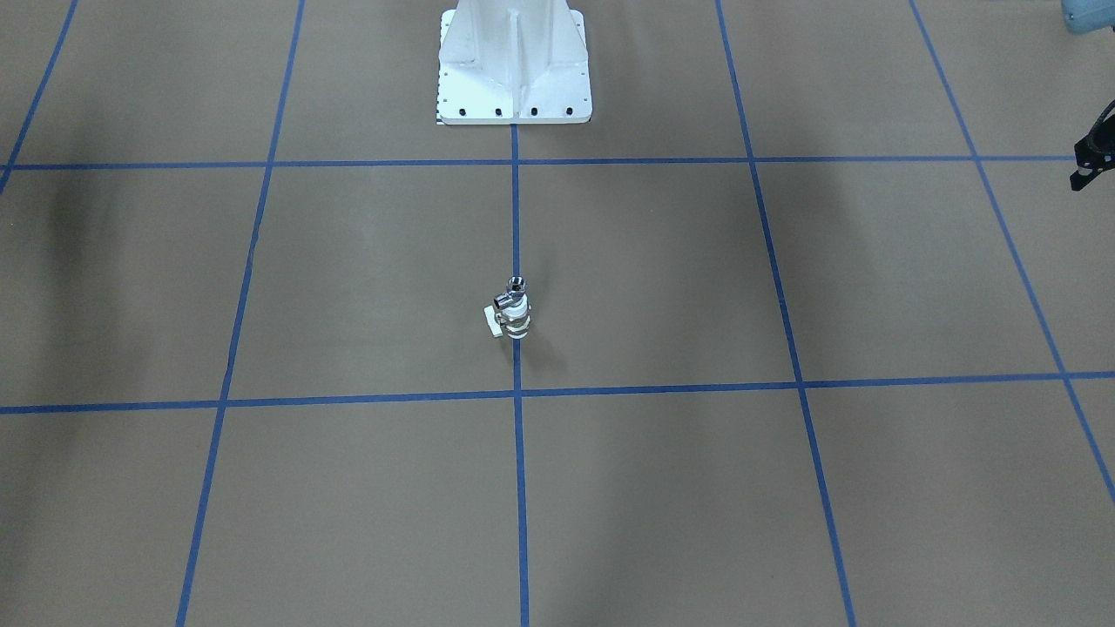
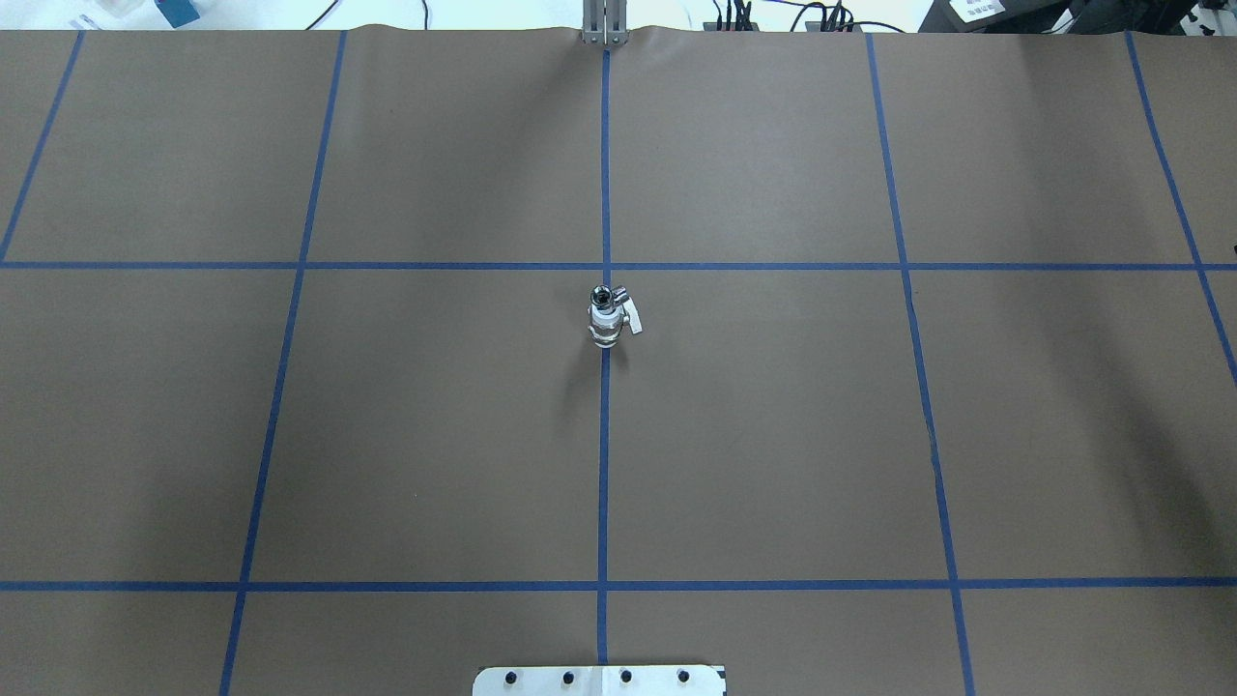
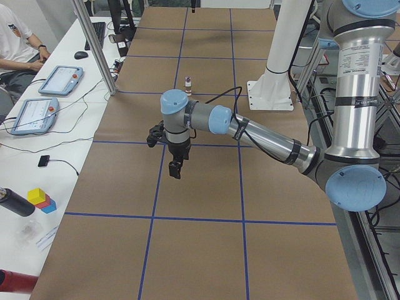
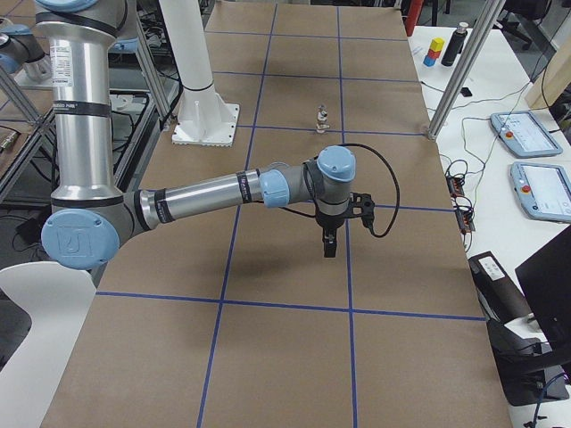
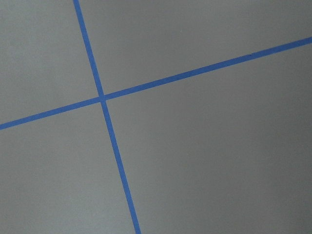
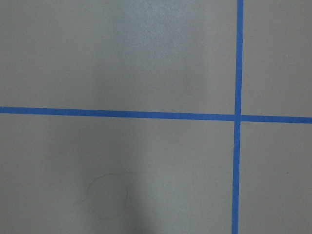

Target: Assemble PPR valve and pipe with both arms

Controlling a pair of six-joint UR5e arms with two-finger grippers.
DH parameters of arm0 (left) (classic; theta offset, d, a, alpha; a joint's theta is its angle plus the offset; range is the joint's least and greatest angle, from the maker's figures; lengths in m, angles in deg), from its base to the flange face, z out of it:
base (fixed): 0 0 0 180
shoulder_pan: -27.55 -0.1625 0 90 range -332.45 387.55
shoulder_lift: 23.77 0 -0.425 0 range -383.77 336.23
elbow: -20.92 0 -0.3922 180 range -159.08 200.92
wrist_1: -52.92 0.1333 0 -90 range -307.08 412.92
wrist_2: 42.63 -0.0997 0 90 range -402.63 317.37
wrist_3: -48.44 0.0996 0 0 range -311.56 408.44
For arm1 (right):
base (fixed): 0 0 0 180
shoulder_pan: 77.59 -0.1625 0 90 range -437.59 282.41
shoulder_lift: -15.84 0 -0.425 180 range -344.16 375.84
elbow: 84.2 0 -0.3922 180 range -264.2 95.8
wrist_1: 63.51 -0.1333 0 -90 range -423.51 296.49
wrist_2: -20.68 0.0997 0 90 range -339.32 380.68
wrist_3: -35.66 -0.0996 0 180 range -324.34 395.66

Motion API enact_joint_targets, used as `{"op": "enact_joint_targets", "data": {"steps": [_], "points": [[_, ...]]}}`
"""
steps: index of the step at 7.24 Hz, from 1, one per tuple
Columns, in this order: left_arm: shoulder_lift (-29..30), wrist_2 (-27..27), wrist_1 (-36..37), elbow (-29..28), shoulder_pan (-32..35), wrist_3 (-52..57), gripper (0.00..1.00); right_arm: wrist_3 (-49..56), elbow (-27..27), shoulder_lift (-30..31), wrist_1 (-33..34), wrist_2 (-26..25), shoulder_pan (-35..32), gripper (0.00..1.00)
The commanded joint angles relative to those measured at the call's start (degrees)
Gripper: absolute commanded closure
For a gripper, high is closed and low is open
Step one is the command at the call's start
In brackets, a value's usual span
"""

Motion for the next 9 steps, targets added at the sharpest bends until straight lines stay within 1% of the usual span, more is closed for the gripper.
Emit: {"op": "enact_joint_targets", "data": {"steps": [1, 3, 4, 5, 6, 7, 8, 9], "points": [[0.04, -0.01, 0.09, -0.3, 0.04, -0.12, 0.0, 0.12, -0.23, 0.08, -0.03, 0.31, -0.01, 0.0], [0.04, 0.43, 0.18, -0.91, -0.14, -0.12, 0.0, 0.12, -0.24, 0.08, -0.03, 0.31, 0.0, 0.0], [0.22, 0.6, 0.01, -2.83, 0.12, -0.04, 0.0, 0.12, -0.24, 0.34, -0.03, 0.4, -0.09, 0.0], [0.48, 2.35, 0.01, -4.76, 0.99, -0.04, 0.0, 0.38, -0.24, 1.21, 0.06, 0.4, -0.79, 0.0], [0.83, 6.19, -0.43, -7.74, 3.09, 0.57, 0.0, 0.56, -0.15, 1.66, 0.06, 0.92, -1.93, 0.0], [1.01, 6.58, -0.43, -8.73, 3.46, 1.01, 0.0, 0.82, -0.15, 2.45, 0.06, 1.36, -3.07, 0.0], [1.1, 6.5, -0.78, -10.04, 5.46, 1.89, 0.0, 1.26, -0.23, 3.32, -0.03, 1.37, -3.43, 0.0], [1.27, 6.49, -2.61, -12.58, 6.79, 6.86, 0.0, 1.26, -0.06, 3.42, -0.03, 1.37, -3.69, 0.0]]}}
